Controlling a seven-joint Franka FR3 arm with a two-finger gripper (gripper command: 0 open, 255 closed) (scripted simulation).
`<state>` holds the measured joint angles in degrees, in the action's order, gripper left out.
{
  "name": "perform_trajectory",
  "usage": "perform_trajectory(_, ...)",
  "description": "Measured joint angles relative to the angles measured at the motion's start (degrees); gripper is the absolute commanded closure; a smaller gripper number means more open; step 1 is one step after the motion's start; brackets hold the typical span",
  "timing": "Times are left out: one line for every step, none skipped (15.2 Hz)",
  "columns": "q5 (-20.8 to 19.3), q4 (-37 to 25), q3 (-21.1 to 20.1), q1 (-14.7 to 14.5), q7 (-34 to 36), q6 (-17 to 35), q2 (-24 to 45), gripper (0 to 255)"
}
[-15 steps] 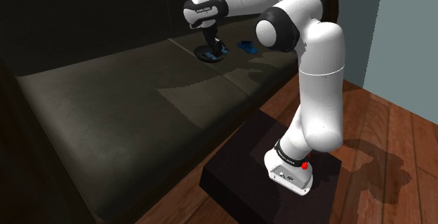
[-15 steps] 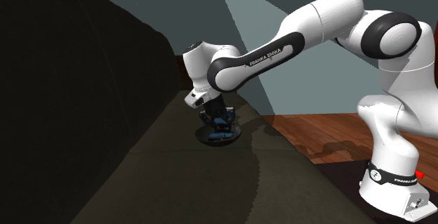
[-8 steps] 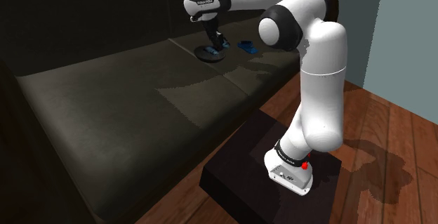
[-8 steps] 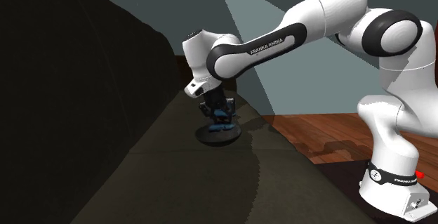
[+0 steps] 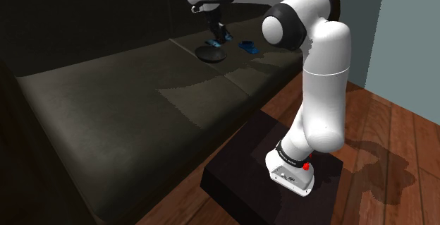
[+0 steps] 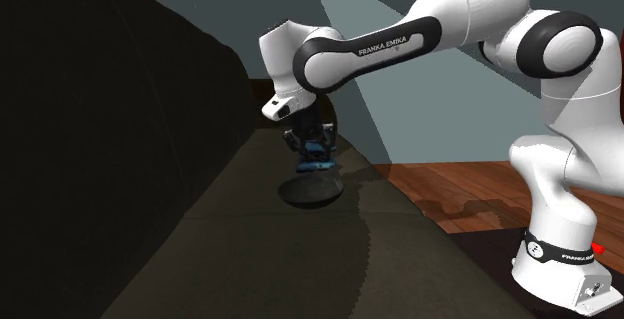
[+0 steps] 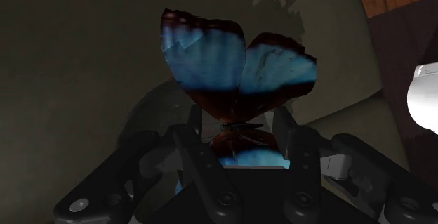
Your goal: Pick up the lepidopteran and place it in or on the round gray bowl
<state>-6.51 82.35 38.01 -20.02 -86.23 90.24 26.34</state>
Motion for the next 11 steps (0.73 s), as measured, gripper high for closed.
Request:
perform_trajectory(0.02, -1.03, 0.05, 0.18, -0.31, -0.86, 0.10, 255)
perform_trajectory(-0.08, -1.45, 0.12, 0.17, -0.46, -1.44, -0.09, 255)
perform_trajectory(-0.12, -2.18, 0.17, 0.17, -0.60, -2.21, -0.17, 255)
perform_trajectory(-0.04, -3.40, 0.17, 0.32, -0.85, -3.21, 0.02, 255)
perform_trajectory(-0.03, -3.84, 0.20, 0.43, -1.01, -3.56, 0.07, 255)
perform_trajectory(0.34, -5.35, 0.03, 0.59, -0.97, -4.47, 0.80, 255)
perform_trajectory(0.73, -6.28, -0.27, 0.37, -0.44, -5.00, 1.47, 255)
perform_trajectory(1.60, -9.47, -0.81, 0.42, 0.14, -6.86, 3.14, 255)
perform_trajectory(1.86, -10.00, -1.04, 0.21, 0.53, -7.19, 3.54, 255)
perform_trajectory(1.92, -9.58, -1.13, 0.01, 0.86, -6.85, 3.58, 255)
perform_trajectory(2.00, -9.08, -1.21, -0.12, 1.13, -6.36, 3.67, 255)
